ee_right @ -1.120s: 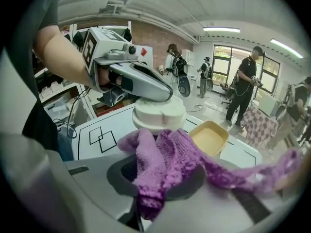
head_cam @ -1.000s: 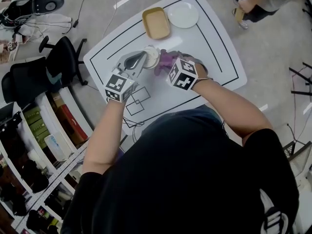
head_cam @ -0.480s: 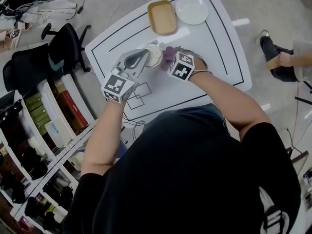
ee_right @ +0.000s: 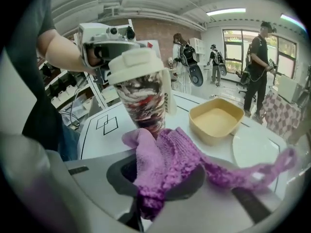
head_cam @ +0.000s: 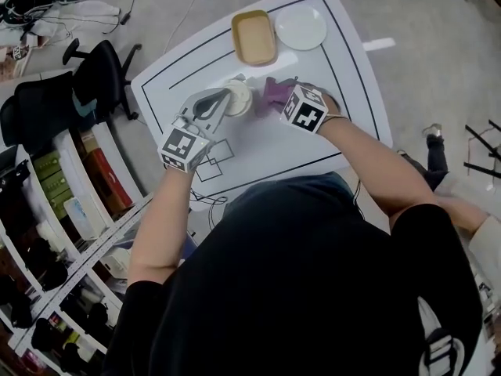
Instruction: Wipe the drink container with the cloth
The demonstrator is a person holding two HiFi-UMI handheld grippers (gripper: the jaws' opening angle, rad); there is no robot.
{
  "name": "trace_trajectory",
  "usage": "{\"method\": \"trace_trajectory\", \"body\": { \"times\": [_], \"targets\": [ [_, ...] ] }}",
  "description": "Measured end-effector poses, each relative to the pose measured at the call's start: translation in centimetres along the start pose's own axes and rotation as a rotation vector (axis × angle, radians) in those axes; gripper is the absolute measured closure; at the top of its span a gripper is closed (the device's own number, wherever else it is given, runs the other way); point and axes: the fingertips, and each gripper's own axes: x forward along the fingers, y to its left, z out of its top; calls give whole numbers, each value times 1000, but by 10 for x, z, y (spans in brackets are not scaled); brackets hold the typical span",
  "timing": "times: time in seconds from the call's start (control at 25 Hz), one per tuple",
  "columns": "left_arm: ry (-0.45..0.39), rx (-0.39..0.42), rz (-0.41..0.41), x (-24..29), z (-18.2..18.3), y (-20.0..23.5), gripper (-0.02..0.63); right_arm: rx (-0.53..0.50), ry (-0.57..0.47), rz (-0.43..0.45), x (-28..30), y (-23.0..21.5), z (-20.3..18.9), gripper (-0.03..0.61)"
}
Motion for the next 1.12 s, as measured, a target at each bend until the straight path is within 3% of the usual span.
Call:
{"method": "trace_trajectory", "body": {
  "times": [0.28, 0.52, 0.96, 1.12],
  "targets": [
    [0, 0, 8, 0, 2, 0, 591, -209, -151, 21, -49, -25, 61, 497],
    [5, -5, 26, 1, -4, 2, 591, -264, -208, 43, -43, -19, 92, 497],
    [-2, -4, 22, 1, -3, 2, 591, -187, -170, -29, 5, -29, 65, 508],
    [-3, -1, 17, 1, -4, 3, 591, -254, -78, -65, 34, -32, 43, 508]
  ]
}}
